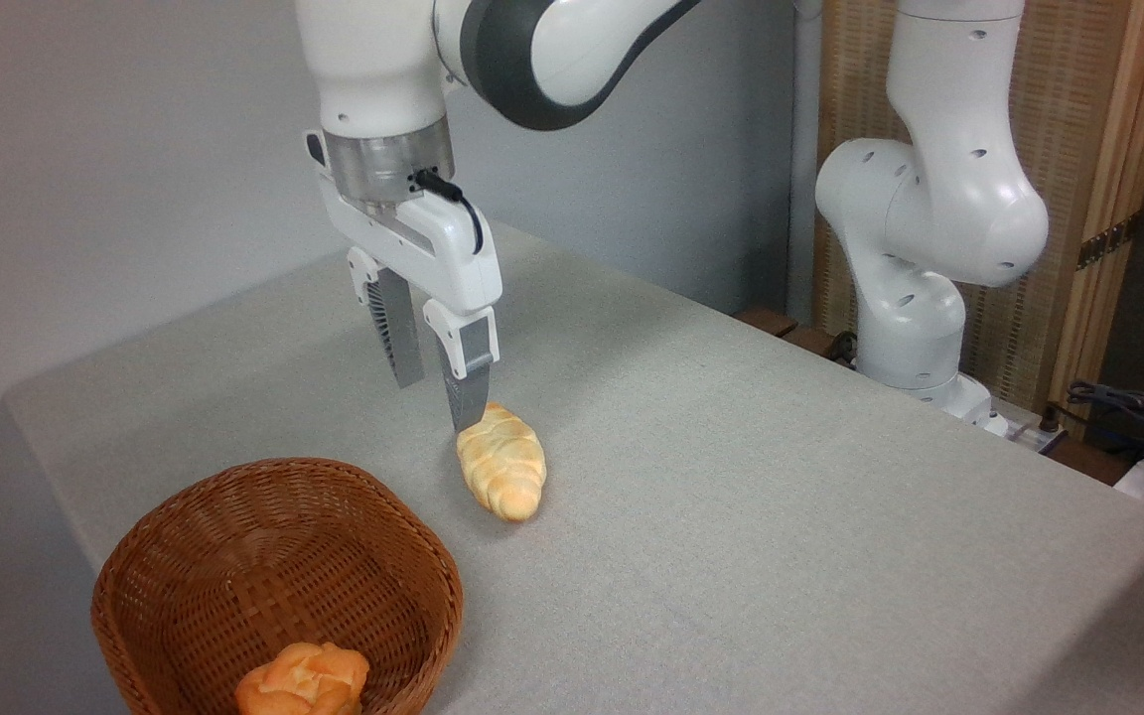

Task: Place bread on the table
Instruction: 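Lower the croissant onto the table beside the basket and open the gripper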

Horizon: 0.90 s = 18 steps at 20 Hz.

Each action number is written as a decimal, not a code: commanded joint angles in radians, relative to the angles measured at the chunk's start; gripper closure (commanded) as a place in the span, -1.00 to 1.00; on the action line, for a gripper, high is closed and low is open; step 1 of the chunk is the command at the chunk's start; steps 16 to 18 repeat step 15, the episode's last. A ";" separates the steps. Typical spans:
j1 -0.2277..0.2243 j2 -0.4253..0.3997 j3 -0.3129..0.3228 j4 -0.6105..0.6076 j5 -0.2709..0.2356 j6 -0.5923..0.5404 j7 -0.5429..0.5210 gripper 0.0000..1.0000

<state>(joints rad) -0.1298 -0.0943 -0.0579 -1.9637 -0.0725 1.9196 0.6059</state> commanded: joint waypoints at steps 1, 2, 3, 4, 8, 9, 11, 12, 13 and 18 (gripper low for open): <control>-0.002 -0.004 0.062 0.052 -0.006 0.002 -0.002 -1.00; -0.002 -0.004 0.070 0.057 -0.003 0.001 0.001 -1.00; -0.001 -0.004 0.072 0.057 0.005 -0.002 0.006 -1.00; -0.001 -0.004 0.078 0.057 0.014 -0.002 0.023 -1.00; -0.001 -0.001 0.084 0.066 0.017 -0.001 0.086 -1.00; -0.001 -0.001 0.084 0.068 0.016 0.004 0.083 -1.00; -0.001 -0.002 0.084 0.072 0.013 0.002 0.074 -1.00; 0.001 -0.002 0.087 0.072 0.002 0.004 0.071 -1.00; -0.001 -0.001 0.090 0.072 0.003 0.002 0.069 -1.00; -0.001 -0.001 0.092 0.072 0.002 0.002 0.072 -1.00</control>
